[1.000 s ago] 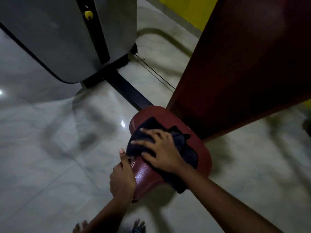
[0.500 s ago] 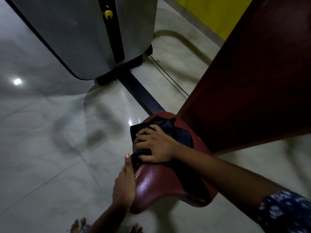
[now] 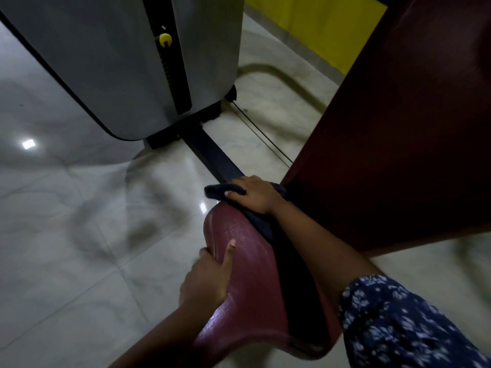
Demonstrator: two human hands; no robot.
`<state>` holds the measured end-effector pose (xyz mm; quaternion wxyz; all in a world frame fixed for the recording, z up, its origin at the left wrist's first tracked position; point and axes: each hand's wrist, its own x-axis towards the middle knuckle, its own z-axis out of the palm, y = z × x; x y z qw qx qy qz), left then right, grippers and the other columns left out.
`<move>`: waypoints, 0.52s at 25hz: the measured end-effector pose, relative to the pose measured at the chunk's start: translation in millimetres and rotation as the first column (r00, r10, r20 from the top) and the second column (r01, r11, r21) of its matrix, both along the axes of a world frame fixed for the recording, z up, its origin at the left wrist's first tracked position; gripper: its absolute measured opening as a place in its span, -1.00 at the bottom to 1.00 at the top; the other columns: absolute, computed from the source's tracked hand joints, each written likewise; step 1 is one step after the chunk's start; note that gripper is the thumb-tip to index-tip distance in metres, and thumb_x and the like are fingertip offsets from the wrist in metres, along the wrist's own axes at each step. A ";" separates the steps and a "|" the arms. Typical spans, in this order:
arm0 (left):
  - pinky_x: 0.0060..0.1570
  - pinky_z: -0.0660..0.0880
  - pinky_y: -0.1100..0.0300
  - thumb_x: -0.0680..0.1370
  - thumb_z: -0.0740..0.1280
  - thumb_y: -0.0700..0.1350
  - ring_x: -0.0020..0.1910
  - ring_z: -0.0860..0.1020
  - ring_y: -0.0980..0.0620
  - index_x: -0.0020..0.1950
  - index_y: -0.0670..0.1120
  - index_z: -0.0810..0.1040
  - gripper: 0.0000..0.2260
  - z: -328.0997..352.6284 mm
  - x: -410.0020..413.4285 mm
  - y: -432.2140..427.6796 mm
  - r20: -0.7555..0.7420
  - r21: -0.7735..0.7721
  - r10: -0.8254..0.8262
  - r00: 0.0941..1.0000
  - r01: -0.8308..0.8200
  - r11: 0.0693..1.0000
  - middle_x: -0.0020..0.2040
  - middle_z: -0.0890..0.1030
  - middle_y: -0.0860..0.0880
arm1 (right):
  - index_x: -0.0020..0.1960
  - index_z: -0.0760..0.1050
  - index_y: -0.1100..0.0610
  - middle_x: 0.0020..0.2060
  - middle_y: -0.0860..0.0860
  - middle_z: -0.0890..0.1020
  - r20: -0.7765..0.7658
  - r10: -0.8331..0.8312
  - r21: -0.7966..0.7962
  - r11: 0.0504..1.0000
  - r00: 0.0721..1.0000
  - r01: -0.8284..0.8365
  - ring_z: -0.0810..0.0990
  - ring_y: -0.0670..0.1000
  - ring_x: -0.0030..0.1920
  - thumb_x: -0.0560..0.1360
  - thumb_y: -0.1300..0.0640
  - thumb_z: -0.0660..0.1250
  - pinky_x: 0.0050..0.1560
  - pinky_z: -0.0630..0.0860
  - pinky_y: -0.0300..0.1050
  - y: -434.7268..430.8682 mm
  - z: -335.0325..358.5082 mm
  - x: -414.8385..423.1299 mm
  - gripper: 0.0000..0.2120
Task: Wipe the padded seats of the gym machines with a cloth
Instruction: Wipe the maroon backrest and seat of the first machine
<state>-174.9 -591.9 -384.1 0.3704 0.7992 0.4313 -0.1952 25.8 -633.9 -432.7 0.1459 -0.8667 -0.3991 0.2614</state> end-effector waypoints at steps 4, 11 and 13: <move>0.11 0.41 0.00 0.49 0.01 0.37 0.16 0.51 -0.21 0.25 -0.14 0.34 -0.36 -3.6 0.9 -4.0 0.012 0.045 -0.025 1.000 0.024 0.999 0.17 0.55 -0.19 | 0.44 0.21 -0.10 0.36 0.06 0.42 -0.293 -0.359 0.067 0.917 0.886 0.394 0.41 0.15 0.32 0.55 -0.24 0.09 0.19 0.34 -0.07 -66.7 -2.7 -9.3 -0.51; 0.08 0.39 0.00 0.48 -0.04 0.39 0.14 0.51 -0.22 0.22 -0.14 0.36 -0.34 -6.4 -0.4 -5.2 0.025 0.124 -0.044 0.999 0.041 0.991 0.16 0.56 -0.20 | 0.45 0.10 -0.22 0.39 0.05 0.39 -0.181 -0.344 0.000 0.937 0.922 0.349 0.40 0.19 0.32 0.54 -0.29 0.04 0.23 0.37 0.06 -46.6 -1.6 -6.7 -0.49; 0.08 0.38 -0.01 0.48 -0.03 0.40 0.15 0.51 -0.22 0.25 -0.14 0.36 -0.32 -5.8 -0.5 -5.7 0.022 0.128 -0.049 0.999 0.046 0.991 0.17 0.55 -0.21 | 0.46 0.11 -0.19 0.38 0.08 0.41 -0.215 -0.397 -0.034 0.916 0.892 0.399 0.41 0.21 0.31 0.52 -0.34 0.02 0.20 0.36 0.04 -48.5 -1.1 -7.9 -0.44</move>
